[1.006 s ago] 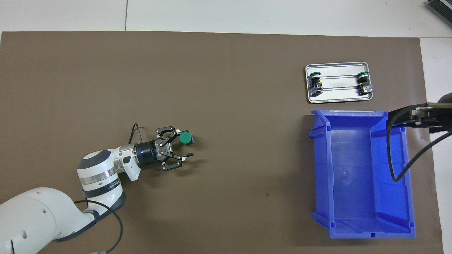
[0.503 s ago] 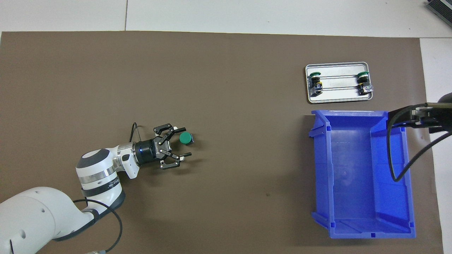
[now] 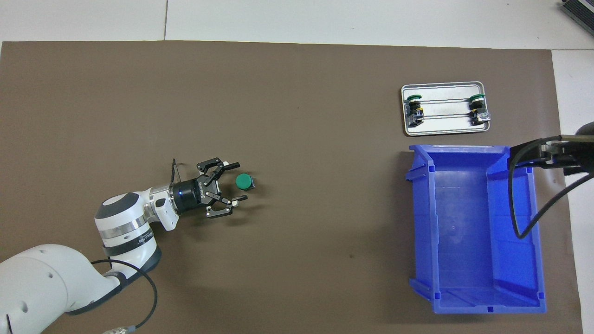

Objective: Place and press button with both arms

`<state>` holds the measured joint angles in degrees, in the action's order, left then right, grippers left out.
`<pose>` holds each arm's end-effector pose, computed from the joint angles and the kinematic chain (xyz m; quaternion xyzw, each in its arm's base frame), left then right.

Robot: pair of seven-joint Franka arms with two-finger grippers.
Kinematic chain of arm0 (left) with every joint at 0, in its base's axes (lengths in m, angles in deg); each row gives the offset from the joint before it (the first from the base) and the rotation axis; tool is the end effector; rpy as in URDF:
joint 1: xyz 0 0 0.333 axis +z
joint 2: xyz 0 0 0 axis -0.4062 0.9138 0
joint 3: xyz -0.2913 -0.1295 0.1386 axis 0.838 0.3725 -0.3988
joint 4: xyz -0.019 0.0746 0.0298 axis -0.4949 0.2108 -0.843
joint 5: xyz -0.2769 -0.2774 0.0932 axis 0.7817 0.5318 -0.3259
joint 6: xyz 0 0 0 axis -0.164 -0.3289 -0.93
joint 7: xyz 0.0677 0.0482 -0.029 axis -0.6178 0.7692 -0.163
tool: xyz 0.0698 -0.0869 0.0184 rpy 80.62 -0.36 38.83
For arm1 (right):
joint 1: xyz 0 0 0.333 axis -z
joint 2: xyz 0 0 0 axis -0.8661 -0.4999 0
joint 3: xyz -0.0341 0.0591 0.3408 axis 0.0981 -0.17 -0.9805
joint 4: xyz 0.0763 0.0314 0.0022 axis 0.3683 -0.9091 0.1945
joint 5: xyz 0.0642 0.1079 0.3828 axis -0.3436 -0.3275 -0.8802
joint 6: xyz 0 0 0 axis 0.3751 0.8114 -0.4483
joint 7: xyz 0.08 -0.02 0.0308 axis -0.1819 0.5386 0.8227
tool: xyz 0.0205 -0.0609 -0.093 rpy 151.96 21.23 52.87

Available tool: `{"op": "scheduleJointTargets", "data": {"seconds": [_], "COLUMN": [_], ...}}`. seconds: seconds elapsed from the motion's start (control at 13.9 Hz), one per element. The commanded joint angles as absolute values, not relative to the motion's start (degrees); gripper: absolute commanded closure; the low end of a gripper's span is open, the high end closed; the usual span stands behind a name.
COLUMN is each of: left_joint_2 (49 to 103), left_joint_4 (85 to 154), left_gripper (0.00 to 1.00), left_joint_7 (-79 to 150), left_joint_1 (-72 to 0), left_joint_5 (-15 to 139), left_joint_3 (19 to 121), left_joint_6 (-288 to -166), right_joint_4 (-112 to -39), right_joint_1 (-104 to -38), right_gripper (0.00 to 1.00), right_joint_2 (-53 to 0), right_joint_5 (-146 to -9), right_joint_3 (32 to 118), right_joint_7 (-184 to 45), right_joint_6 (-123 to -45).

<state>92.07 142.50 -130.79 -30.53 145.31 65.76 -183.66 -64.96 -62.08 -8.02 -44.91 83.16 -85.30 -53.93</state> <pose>0.5067 -0.1492 0.2000 0.5724 -0.3952 0.5299 0.4851 0.5390 0.0068 0.6548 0.9980 -0.0585 -0.0198 0.0161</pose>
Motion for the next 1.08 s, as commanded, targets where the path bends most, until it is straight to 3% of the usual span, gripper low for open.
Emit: {"op": "scheduleJointTargets", "data": {"seconds": [0.0,0.43,0.65,1.01], "left_joint_2": [90.85,85.41,83.03,83.46], "left_joint_4": [142.39,139.32,132.84,123.60], "left_gripper": [0.07,0.08,0.10,0.11], "left_joint_7": [-128.16,-107.71,-90.76,-75.35], "left_joint_1": [-28.11,-25.29,-25.29,-24.06], "left_joint_5": [144.31,144.22,137.93,127.56], "left_joint_3": [65.85,65.77,65.07,64.27], "left_joint_6": [-182.94,-180.66,-181.62,-181.71], "right_joint_4": [-65.94,-65.94,-65.94,-65.94], "right_joint_1": [-62.55,-62.55,-62.55,-62.55], "right_gripper": [0.00,0.00,0.00,0.00], "right_joint_2": [-7.01,-7.01,-7.01,-7.01], "right_joint_5": [-45.75,-45.75,-45.75,-45.75], "right_joint_3": [83.79,83.79,83.79,83.79], "right_joint_7": [-85.25,-85.25,-85.25,-85.25], "right_joint_6": [-54.73,-54.73,-54.73,-54.73]}}
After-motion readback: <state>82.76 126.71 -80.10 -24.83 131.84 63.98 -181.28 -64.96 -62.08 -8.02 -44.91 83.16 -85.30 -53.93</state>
